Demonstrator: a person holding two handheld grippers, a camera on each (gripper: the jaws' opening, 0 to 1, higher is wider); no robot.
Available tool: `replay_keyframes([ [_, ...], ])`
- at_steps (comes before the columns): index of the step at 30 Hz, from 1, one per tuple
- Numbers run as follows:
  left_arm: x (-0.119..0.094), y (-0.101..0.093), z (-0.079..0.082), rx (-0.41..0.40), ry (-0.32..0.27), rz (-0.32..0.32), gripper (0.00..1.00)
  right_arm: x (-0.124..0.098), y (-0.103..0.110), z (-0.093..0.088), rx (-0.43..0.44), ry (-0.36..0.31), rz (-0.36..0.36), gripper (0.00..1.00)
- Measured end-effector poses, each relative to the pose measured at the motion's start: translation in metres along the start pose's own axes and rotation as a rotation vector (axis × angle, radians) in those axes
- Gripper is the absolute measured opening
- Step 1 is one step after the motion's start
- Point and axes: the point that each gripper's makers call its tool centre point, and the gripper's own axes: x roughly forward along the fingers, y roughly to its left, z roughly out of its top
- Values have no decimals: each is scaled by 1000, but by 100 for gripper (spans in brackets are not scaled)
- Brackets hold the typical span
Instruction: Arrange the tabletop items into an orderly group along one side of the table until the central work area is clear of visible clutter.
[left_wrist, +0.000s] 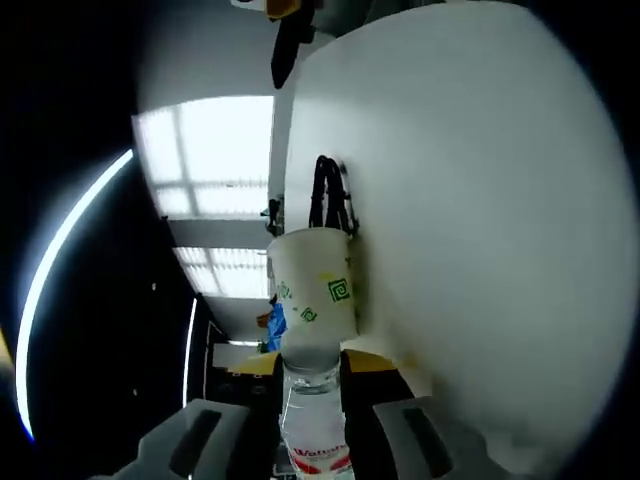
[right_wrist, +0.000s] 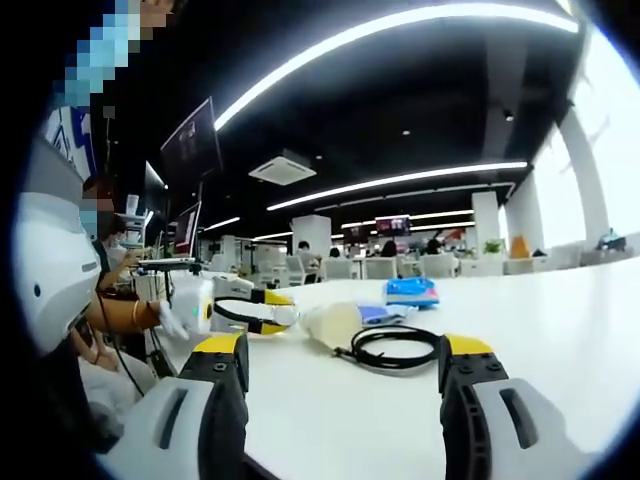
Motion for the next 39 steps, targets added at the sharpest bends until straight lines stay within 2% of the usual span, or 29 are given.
replay_keyframes([
  [11,-7,14,-1,-77,-26,73,20,2,1,-1,-3,9,-3,74],
  [22,-12,39,-16,-248,-29,152,20,3,5,-1,-11,16,2,74],
  [28,-13,41,-19,-307,-29,181,20,3,4,2,-14,11,0,74],
  [29,-25,36,-32,-356,30,168,20,3,5,2,-16,11,3,74],
  [30,-26,35,-34,-365,37,171,20,3,5,2,-16,11,4,74],
  [37,-31,49,-45,-430,26,190,20,6,7,3,-19,12,14,74],
  [39,-31,53,-48,-473,19,199,20,6,8,3,-21,11,16,74],
])
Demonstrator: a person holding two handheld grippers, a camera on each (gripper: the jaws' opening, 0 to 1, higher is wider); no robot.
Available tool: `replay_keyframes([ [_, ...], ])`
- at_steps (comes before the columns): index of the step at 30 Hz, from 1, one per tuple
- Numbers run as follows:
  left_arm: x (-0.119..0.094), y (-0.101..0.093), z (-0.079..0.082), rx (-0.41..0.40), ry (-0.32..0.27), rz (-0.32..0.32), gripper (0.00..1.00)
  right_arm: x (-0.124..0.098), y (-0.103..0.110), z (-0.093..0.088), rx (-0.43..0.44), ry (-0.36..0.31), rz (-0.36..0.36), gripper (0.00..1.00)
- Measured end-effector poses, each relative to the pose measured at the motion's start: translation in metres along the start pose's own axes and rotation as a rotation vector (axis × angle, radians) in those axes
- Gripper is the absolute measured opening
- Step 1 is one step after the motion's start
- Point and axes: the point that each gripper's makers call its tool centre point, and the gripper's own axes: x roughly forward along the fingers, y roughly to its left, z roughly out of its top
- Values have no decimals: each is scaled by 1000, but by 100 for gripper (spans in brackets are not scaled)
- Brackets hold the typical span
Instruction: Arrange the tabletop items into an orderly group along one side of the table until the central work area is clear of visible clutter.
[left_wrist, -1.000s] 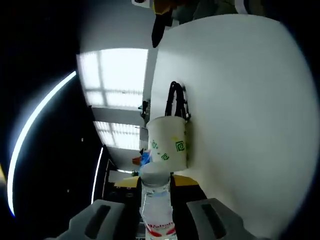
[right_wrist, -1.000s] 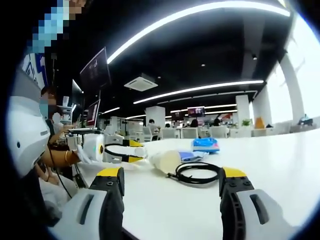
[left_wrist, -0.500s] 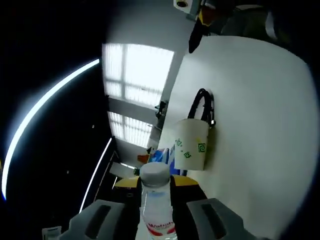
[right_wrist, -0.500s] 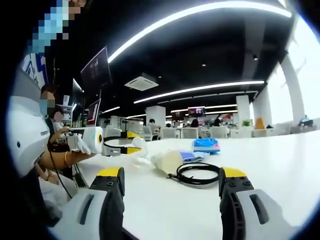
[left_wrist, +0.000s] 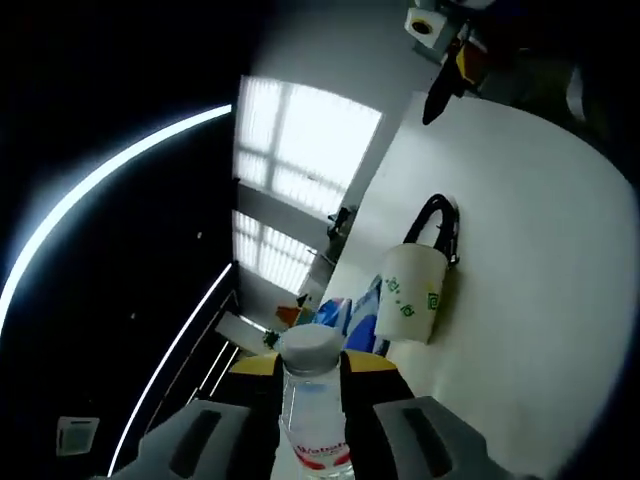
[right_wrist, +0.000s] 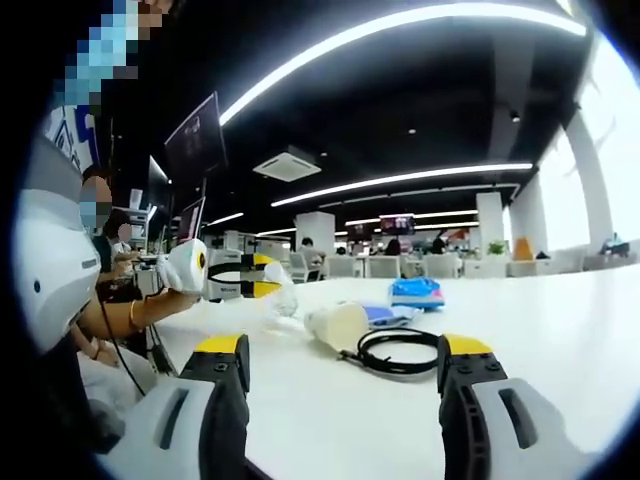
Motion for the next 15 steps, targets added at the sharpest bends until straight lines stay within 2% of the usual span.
replay_keyframes([
  [7,0,21,0,-63,-9,30,20,5,1,3,0,-6,9,73],
  [15,7,28,0,-119,-4,13,21,8,6,2,-6,-1,26,73],
])
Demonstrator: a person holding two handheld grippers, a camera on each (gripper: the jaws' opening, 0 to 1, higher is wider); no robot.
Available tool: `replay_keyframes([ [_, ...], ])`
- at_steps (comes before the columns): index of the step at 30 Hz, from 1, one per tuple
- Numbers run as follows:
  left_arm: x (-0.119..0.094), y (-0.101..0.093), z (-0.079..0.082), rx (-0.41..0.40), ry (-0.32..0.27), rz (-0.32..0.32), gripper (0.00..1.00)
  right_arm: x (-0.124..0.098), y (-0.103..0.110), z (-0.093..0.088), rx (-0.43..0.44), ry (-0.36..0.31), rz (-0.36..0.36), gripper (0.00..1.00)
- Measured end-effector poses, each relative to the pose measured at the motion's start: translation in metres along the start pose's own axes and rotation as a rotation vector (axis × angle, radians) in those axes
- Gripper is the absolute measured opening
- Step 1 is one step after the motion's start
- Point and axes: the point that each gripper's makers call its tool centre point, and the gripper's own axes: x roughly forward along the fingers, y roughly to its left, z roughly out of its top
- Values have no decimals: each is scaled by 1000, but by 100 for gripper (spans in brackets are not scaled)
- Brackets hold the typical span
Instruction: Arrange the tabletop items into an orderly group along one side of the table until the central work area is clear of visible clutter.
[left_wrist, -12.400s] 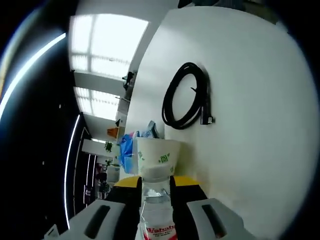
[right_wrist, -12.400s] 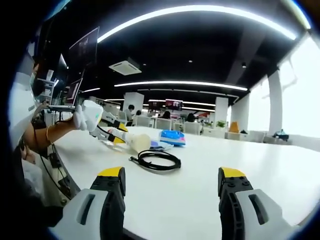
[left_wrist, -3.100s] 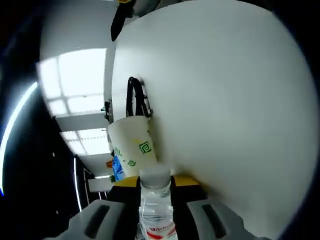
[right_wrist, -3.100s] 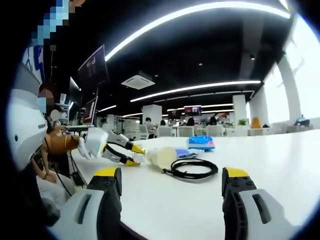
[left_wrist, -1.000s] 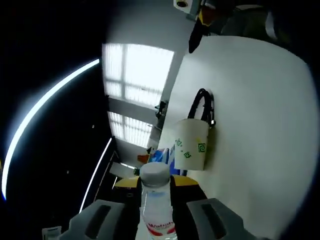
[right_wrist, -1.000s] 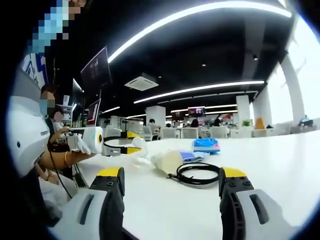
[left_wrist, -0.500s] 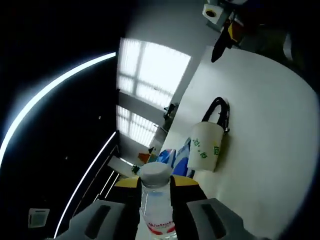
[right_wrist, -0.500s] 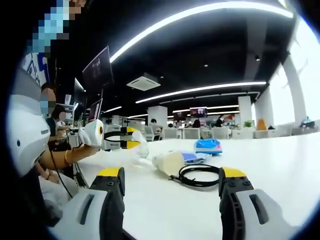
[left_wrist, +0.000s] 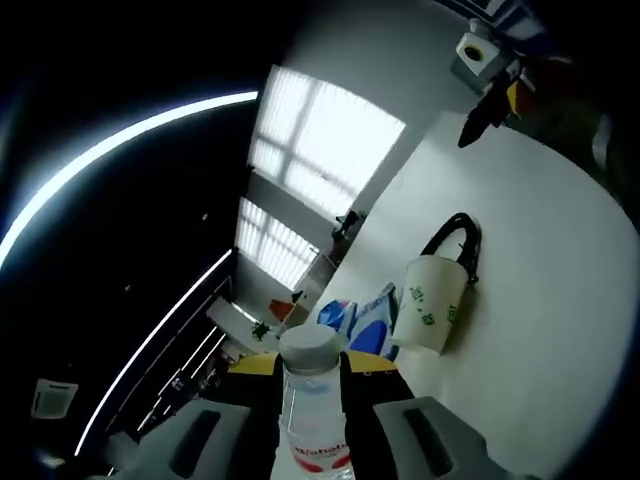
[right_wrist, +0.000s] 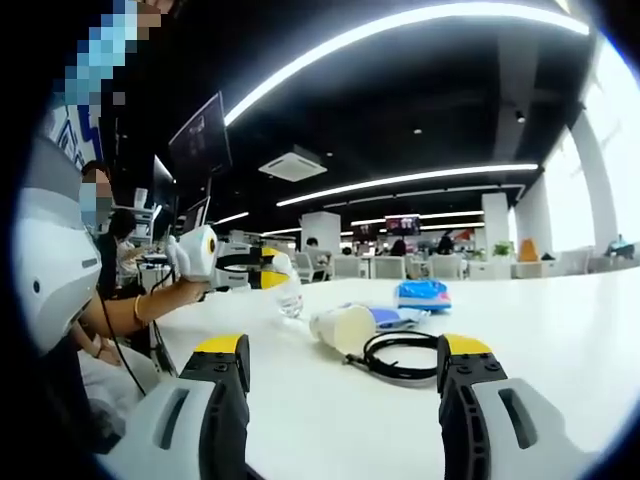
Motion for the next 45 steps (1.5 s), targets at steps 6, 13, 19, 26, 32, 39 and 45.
replay_keyframes([
  [6,6,9,-2,-57,2,-32,21,2,1,5,-1,-13,0,73],
  [13,10,28,-10,-169,7,-27,21,6,2,5,-3,-14,8,73],
  [19,15,37,-15,-231,24,-22,21,10,3,4,0,-11,15,73],
  [26,20,48,-21,-298,38,-5,21,17,6,8,-6,-19,28,73],
  [32,18,57,-28,-358,44,21,21,22,8,8,-9,-19,39,73],
  [39,20,62,-33,-401,55,25,21,33,12,10,-31,-12,69,73],
  [45,20,74,-44,-499,65,68,21,41,18,19,-47,-31,95,73],
])
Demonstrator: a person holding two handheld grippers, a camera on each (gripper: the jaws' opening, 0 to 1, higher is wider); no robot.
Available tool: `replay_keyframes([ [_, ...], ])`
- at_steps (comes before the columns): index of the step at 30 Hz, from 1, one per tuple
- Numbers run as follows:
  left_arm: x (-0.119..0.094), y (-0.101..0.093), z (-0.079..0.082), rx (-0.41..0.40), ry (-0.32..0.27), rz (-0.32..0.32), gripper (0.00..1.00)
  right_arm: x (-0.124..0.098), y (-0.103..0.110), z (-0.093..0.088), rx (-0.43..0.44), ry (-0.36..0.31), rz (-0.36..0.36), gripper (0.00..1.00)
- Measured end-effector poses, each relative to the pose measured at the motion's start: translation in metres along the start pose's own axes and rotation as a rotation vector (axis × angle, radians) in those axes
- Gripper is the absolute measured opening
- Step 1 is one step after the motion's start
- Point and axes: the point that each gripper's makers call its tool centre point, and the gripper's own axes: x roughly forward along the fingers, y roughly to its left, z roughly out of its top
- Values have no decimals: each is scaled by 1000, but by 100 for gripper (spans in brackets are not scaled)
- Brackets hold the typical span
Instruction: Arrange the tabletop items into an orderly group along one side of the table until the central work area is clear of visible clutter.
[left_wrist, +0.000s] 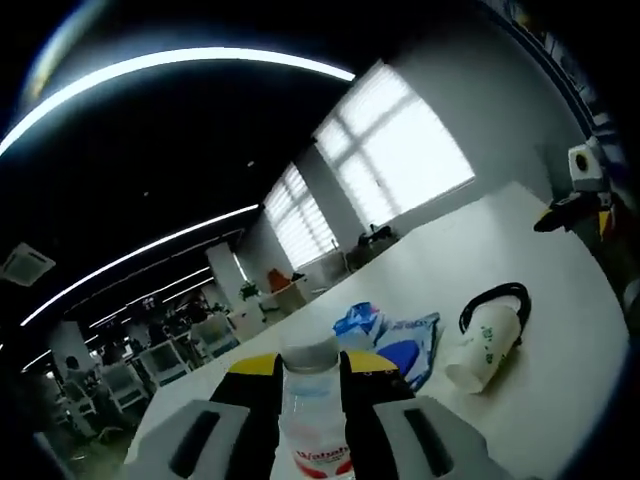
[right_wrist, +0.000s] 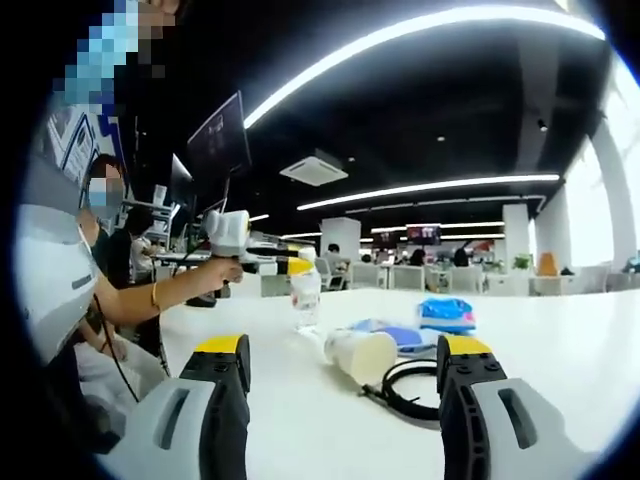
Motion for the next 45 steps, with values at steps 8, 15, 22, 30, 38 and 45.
replay_keyframes([
  [8,-1,14,-5,-73,-7,30,21,4,3,-3,-2,11,13,73],
  [15,2,18,-6,-96,-10,49,21,7,5,-3,0,14,22,73],
  [22,3,26,-10,-132,-10,65,21,17,8,-4,-7,17,65,71],
  [30,8,33,-14,-179,-16,85,21,39,22,-9,-23,30,138,68],
  [38,6,37,-16,-194,-13,86,21,55,38,-8,-44,42,199,67],
  [45,6,42,-19,-218,-8,95,22,67,41,-14,2,53,236,67],
])
